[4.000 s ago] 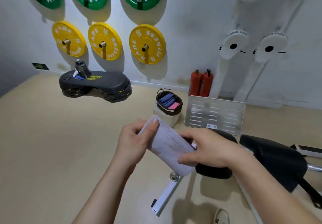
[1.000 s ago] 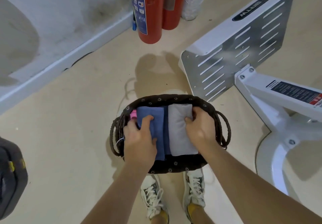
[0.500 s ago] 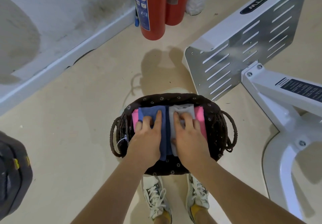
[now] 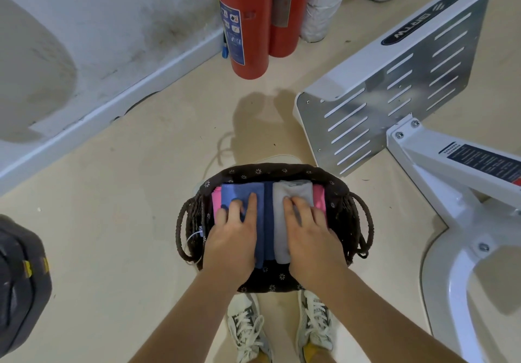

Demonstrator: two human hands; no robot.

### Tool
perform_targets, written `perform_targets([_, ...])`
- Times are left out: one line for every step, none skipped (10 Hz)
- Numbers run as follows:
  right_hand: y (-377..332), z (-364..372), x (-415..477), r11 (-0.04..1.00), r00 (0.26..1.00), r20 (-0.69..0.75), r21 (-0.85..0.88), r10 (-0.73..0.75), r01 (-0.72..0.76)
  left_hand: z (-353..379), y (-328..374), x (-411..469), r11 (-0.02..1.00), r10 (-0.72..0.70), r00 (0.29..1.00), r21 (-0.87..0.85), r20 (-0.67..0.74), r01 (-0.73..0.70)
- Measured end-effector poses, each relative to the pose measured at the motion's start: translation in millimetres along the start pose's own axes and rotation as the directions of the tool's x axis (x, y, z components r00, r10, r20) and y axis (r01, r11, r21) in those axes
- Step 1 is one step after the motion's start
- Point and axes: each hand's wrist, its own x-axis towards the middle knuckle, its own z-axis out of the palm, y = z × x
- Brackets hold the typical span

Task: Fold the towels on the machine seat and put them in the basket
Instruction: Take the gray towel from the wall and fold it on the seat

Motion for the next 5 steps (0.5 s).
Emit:
perform_targets([-1.1,-5.7,-0.8,1.000,1.000,-0.005,0.026,-0.006,0.006,-6.9,0.6,4.1,0.996,0.016,0.997,-0.086,0.070,-0.010])
perform_targets([-2.5,-12.9,-8.4,0.996,0.993,-0.087,0.028,-0.082,0.084,-14.7,-3.5,-7.6,0.979,0.034,0.998,-0.204,0.043,-0.024])
perform_targets([-5.9,-17.6,-16.3,0.992,0.982,-0.148,0.030,-0.120,0.126,-17.8,-5.1,-20.8,0.945,0.008,1.000,-0.326,0.003,-0.007])
perform_targets([-9.7,-20.7,-23.0,0.992,0.978,-0.175,0.033,-0.116,0.123,-20.0,-3.2,-25.7,0.929,0.001,0.999,-0.371,-0.038,-0.015])
perform_targets([-11.8,-34.7,-35.4,0.992,0.968,-0.234,0.065,-0.094,0.112,-32.3,-1.6,-37.6,0.895,-0.048,0.994,-0.447,-0.103,-0.003])
